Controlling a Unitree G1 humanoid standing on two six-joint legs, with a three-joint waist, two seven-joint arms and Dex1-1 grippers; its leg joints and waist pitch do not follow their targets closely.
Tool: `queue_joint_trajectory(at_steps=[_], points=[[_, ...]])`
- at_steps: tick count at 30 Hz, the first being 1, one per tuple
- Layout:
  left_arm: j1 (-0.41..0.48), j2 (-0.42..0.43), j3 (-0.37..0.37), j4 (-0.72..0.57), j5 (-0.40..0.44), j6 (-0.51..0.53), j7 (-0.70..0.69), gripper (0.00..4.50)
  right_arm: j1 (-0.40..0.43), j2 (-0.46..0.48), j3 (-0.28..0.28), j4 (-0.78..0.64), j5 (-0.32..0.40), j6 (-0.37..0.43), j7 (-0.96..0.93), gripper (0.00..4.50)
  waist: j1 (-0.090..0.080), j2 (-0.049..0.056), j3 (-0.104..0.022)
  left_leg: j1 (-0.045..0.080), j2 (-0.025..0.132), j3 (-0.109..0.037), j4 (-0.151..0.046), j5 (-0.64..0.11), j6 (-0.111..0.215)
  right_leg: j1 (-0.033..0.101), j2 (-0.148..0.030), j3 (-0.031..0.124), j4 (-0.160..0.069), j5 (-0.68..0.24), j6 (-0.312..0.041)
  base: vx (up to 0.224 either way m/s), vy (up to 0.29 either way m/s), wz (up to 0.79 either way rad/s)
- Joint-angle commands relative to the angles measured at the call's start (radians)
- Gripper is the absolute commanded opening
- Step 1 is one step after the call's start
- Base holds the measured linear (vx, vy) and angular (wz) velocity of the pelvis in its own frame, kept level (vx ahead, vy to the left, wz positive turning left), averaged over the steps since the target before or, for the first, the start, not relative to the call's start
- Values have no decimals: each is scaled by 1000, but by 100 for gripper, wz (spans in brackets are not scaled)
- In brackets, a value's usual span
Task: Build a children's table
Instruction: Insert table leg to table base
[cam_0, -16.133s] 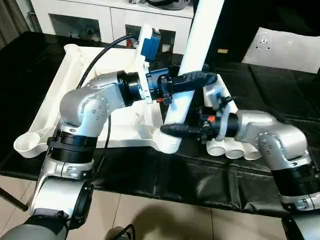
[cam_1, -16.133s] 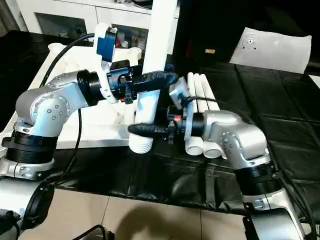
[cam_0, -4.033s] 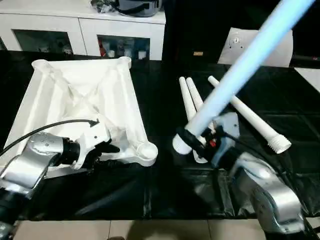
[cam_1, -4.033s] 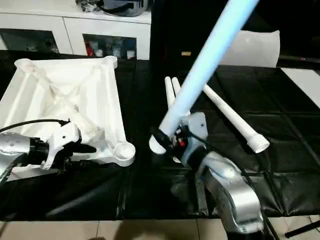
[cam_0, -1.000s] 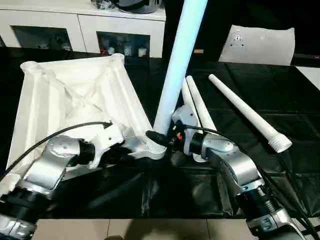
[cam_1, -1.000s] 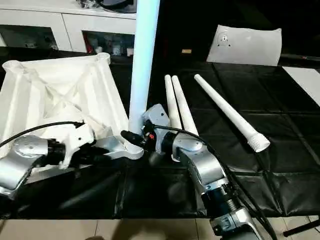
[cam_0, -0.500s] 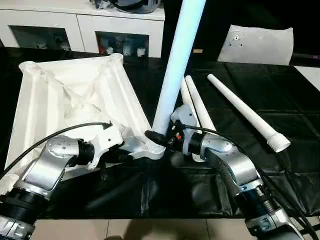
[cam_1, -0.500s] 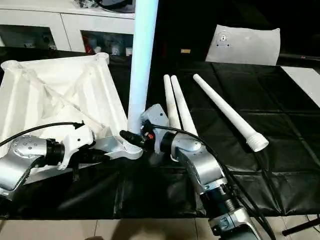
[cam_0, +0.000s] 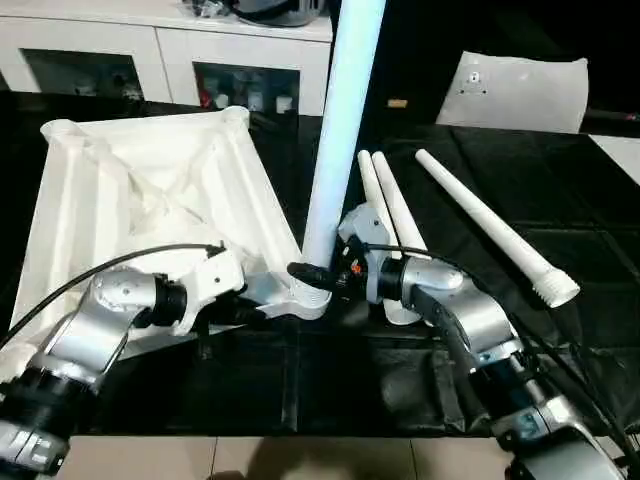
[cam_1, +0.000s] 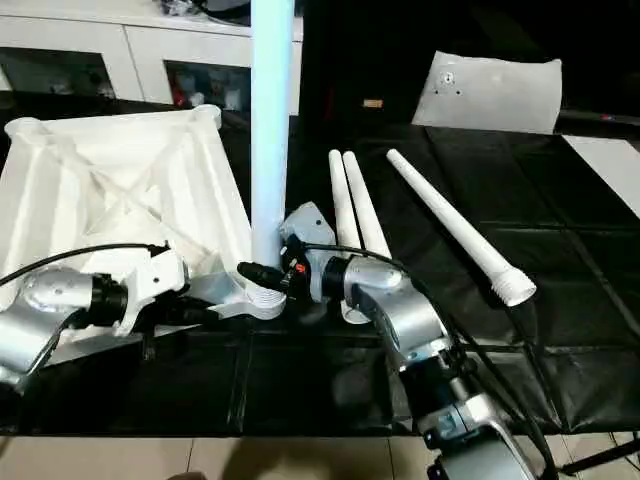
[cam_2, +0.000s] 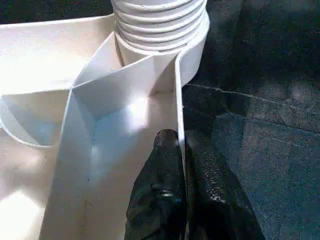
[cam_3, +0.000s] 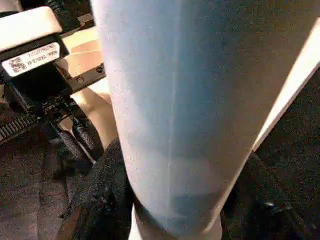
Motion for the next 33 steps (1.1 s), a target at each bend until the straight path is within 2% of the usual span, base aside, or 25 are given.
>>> queue_joint_trajectory(at_steps=[1, 2, 4, 5, 7, 9, 10, 12, 13, 15, 16, 19, 20, 21, 22, 23, 27, 29, 30, 33], points=[[-28, -11, -11, -3, -5, -24, -19, 0, -2, 5, 22, 32, -9, 2, 10, 190, 0, 17, -58, -1, 60, -9, -72, -44, 14, 51, -91, 57, -65, -26, -239, 0, 0, 0], [-31, -11, -13, 2, -3, -25, -22, 0, -9, 14, 7, 45, 1, 3, 3, 190, 2, 21, -57, 0, 60, -9, -72, -55, 9, 51, -92, 58, -66, -40, -238, 0, 0, 0], [-36, -12, -14, 13, 2, -32, -27, 0, -22, 36, -34, 78, 28, 5, -16, 190, 1, 18, -56, 0, 60, -10, -74, -84, -1, 50, -92, 59, -70, -82, -233, 0, 0, 0], [-38, -13, -13, 17, 2, -33, -27, 0, -24, 40, -48, 89, 36, 6, -21, 190, 3, 24, -55, 1, 59, -10, -75, -99, -6, 49, -93, 60, -73, -104, -230, 0, 0, 0], [-40, -15, -11, 23, 3, -35, -27, 0, -25, 44, -61, 103, 43, 5, -25, 190, 2, 23, -54, 0, 60, -11, -76, -114, -11, 48, -92, 60, -75, -125, -226, 0, 0, 0], [-43, -15, -10, 37, 2, -39, -27, 0, -17, 51, -92, 126, 57, 4, -32, 190, 3, 27, -53, 3, 60, -12, -79, -144, -22, 46, -92, 60, -78, -158, -219, 0, 0, 0], [-44, -15, -10, 38, 2, -38, -25, 0, -13, 51, -96, 128, 60, 3, -33, 190, 3, 25, -53, 4, 61, -12, -79, -147, -24, 46, -91, 60, -78, -161, -218, 0, 0, 0], [-47, -17, -5, 51, 5, -38, -13, 0, 20, 50, -124, 142, 68, -7, -39, 189, 6, 32, -56, 4, 62, -13, -78, -136, -24, 47, -91, 59, -75, -123, -227, 0, 0, 0], [-47, -17, -5, 51, 5, -38, -13, 0, 20, 50, -124, 142, 68, -7, -39, 189, 5, 30, -56, 3, 62, -12, -78, -133, -23, 47, -90, 59, -75, -113, -228, 0, 0, 0], [-53, -23, 3, 67, 7, -43, 3, 0, 46, 57, -143, 147, 74, -21, -50, 189, 8, 33, -56, 3, 61, -12, -78, -128, -21, 47, -91, 58, -73, -91, -234, 0, 0, 0], [-56, -25, 6, 73, 8, -47, 9, 0, 56, 60, -149, 147, 77, -26, -55, 189, 9, 39, -56, 2, 60, -13, -78, -131, -22, 48, -91, 58, -72, -91, -234, 0, 0, 0], [-65, -34, 15, 91, 7, -53, 24, 0, 101, 67, -167, 155, 78, -59, -69, 189, 12, 36, -54, 4, 62, -12, -80, -156, -25, 46, -92, 59, -77, -125, -232, 0, 0, 0], [-68, -35, 16, 96, 9, -56, 28, 0, 114, 67, -165, 156, 74, -70, -72, 189, 14, 43, -54, 3, 62, -14, -80, -160, -26, 47, -93, 59, -77, -131, -231, 0, 0, 0], [-70, -36, 16, 99, 10, -58, 30, 0, 129, 66, -163, 152, 69, -82, -73, 189, 14, 40, -52, 3, 62, -13, -82, -174, -27, 45, -92, 58, -81, -153, -226, 0, 0, 0], [-73, -37, 17, 104, 10, -60, 29, 0, 138, 67, -160, 149, 67, -90, -76, 189, 18, 47, -52, 4, 61, -15, -83, -184, -28, 46, -93, 59, -83, -181, -219, 0, 0, 0], [-75, -38, 17, 108, 11, -63, 30, 0, 148, 66, -155, 144, 58, -102, -79, 189, 18, 45, -52, 5, 61, -13, -83, -188, -27, 44, -93, 59, -86, -192, -216, 0, 0, 0], [-79, -37, 19, 117, 14, -74, 32, 0, 178, 45, -108, 111, -5, -162, -87, 189, 24, 48, -50, 4, 62, -14, -85, -190, -28, 41, -92, 59, -88, -212, -202, 0, 0, 0], [-79, -37, 19, 117, 14, -74, 32, 0, 178, 45, -108, 111, -5, -162, -87, 189, 26, 50, -50, 5, 63, -16, -88, -203, -31, 41, -93, 60, -89, -228, -197, 0, 0, 0], [-80, -36, 18, 122, 17, -78, 29, 0, 180, 39, -91, 102, -24, -177, -85, 189, 26, 53, -50, 5, 63, -17, -88, -210, -31, 41, -93, 60, -89, -232, -198, 0, 0, 0], [-81, -30, 10, 123, 26, -88, 20, 0, 167, 18, -35, 83, -73, -194, -63, 189, 25, 49, -50, 3, 63, -16, -88, -203, -30, 41, -92, 61, -88, -220, -193, 0, 0, 0]])
